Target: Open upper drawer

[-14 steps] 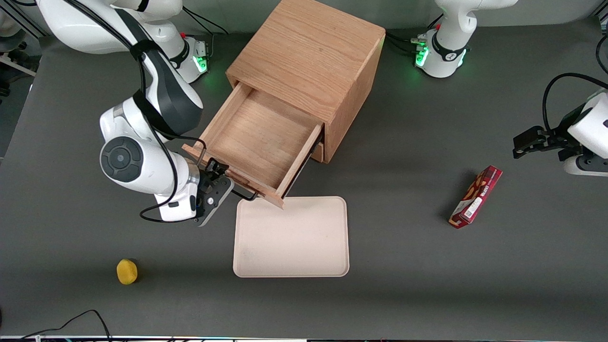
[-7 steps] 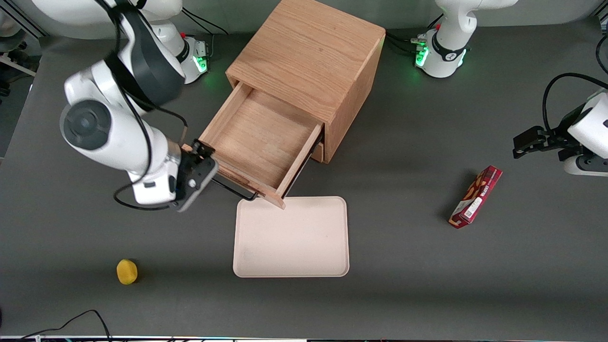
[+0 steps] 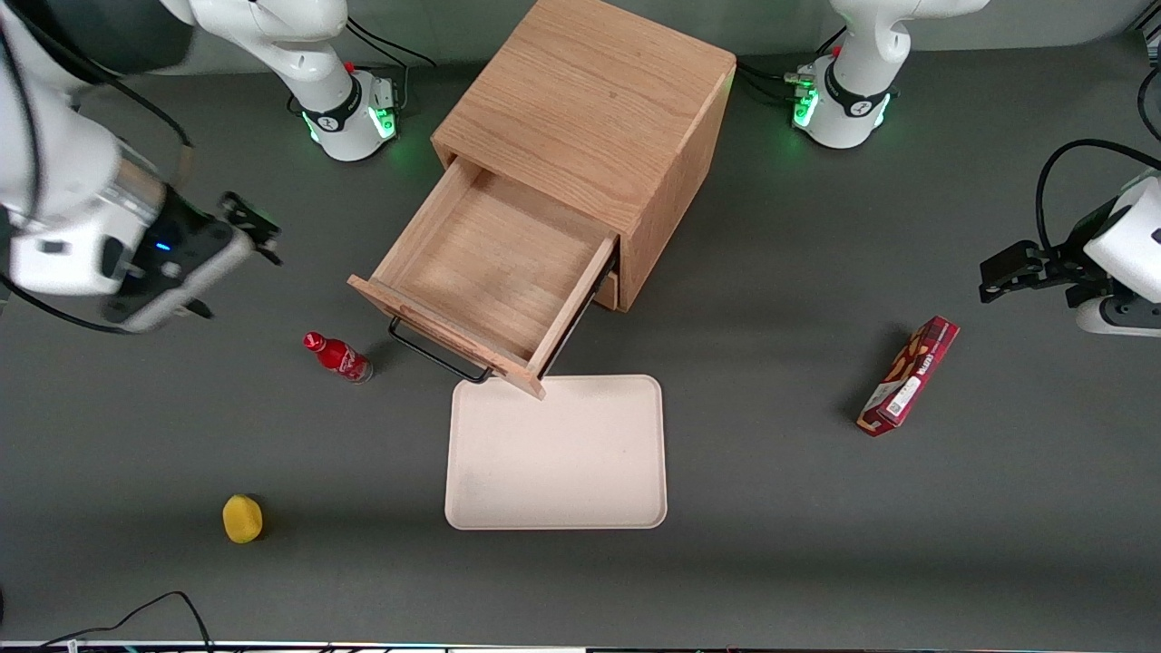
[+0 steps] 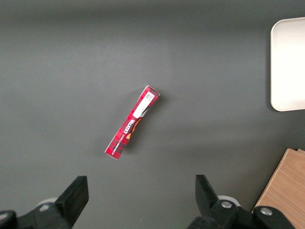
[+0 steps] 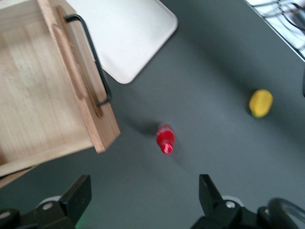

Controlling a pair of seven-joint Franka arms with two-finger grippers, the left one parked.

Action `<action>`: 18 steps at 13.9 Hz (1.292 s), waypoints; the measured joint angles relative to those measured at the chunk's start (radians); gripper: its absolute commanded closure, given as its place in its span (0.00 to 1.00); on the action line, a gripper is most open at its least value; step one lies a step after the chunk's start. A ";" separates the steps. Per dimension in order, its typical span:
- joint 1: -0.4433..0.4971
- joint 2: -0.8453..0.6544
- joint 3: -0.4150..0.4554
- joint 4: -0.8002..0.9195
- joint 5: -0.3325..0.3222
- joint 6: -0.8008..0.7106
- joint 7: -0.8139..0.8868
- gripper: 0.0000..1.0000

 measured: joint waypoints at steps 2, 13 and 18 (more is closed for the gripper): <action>-0.088 -0.087 0.000 -0.076 0.069 0.010 0.000 0.01; -0.307 -0.242 -0.011 -0.223 0.151 0.040 0.071 0.02; 0.028 -0.255 -0.262 -0.235 0.095 0.041 0.249 0.02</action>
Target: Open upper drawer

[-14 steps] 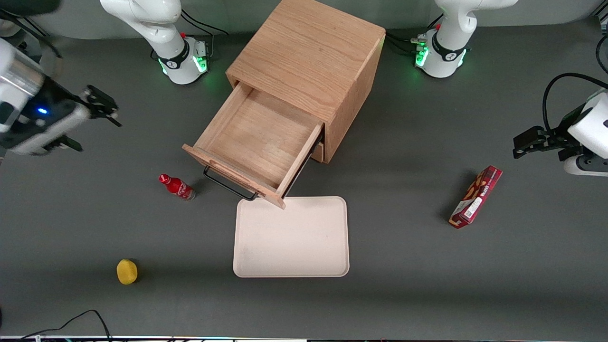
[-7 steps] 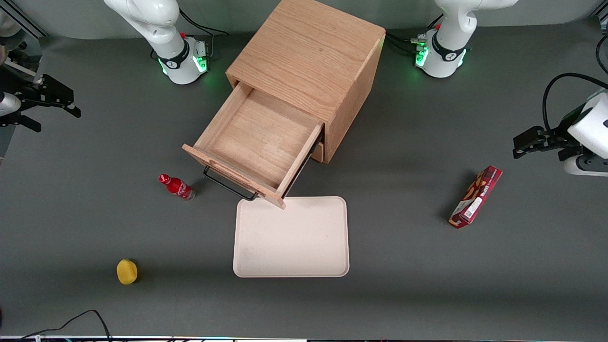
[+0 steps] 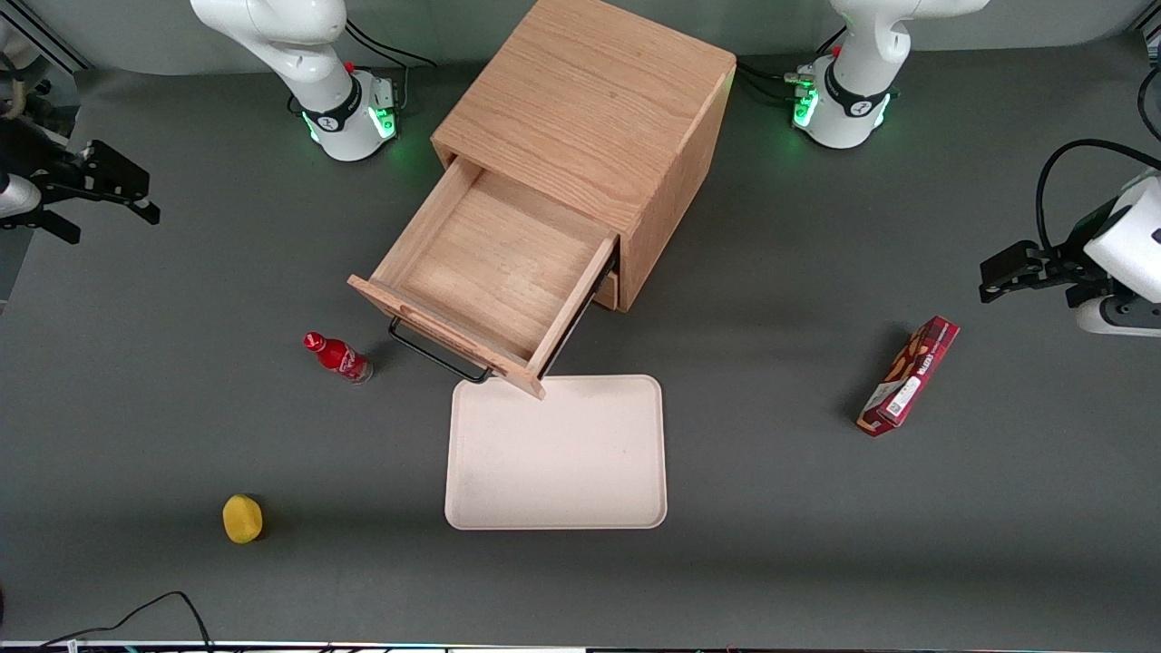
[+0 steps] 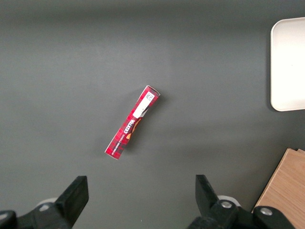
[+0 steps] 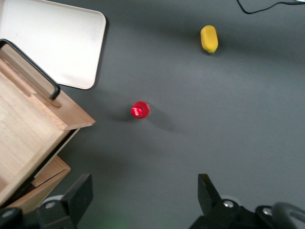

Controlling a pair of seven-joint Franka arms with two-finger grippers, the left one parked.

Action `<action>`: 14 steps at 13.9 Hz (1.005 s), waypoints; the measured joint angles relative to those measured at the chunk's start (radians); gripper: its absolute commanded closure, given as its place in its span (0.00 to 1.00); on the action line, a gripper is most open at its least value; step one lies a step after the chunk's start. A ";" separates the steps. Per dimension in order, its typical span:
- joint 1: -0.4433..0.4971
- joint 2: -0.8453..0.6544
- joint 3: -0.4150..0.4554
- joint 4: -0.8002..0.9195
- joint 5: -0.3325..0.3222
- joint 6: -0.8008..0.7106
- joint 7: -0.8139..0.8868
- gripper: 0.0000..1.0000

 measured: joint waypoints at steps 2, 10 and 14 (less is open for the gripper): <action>0.110 0.001 -0.092 -0.008 -0.001 0.000 0.011 0.03; 0.198 0.090 -0.134 -0.014 0.007 0.118 0.083 0.03; 0.199 0.097 -0.140 -0.031 0.008 0.105 0.090 0.02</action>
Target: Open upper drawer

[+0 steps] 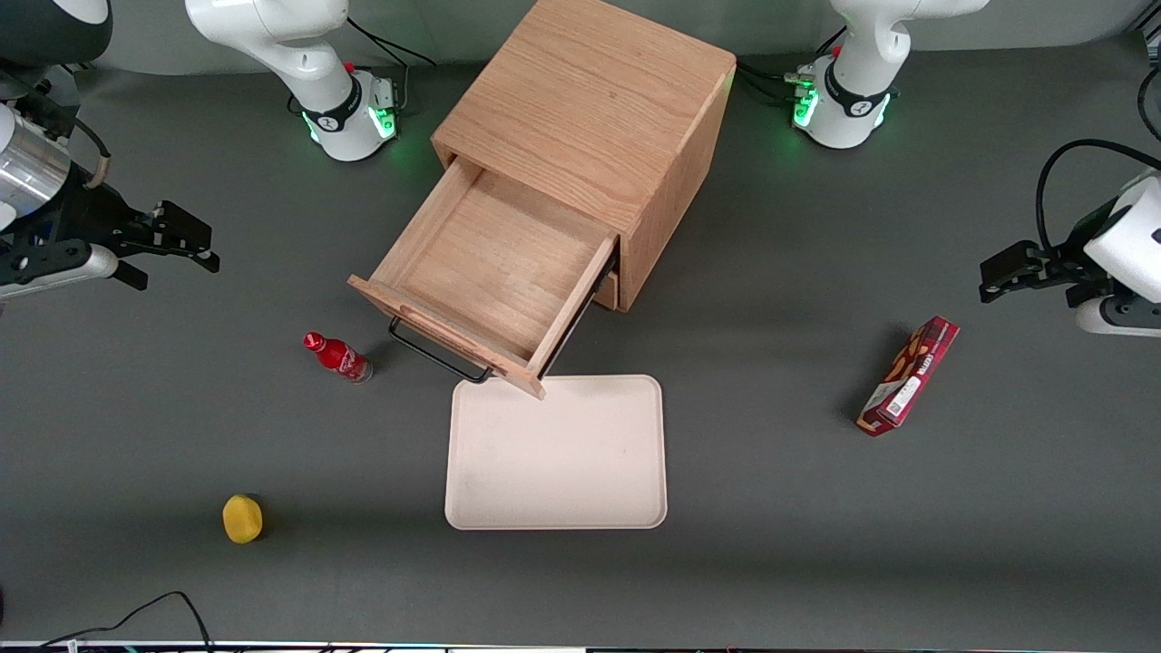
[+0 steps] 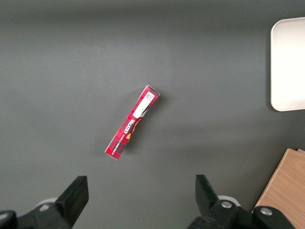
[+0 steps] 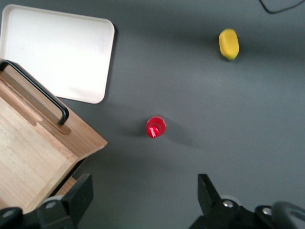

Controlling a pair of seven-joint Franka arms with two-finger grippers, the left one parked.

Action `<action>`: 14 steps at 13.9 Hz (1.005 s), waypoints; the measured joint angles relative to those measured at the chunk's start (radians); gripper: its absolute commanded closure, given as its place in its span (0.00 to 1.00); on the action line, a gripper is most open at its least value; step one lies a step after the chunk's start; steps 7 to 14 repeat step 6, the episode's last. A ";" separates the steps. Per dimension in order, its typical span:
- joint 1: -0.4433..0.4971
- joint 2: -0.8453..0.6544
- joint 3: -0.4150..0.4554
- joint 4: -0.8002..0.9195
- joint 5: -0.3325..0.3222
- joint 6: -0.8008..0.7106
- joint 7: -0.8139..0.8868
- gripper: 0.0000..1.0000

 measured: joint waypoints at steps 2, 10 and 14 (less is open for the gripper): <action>-0.010 -0.001 -0.007 -0.007 0.006 -0.035 0.000 0.02; -0.043 -0.001 -0.011 -0.008 0.047 -0.048 0.000 0.02; -0.043 -0.001 -0.011 -0.008 0.047 -0.048 0.000 0.02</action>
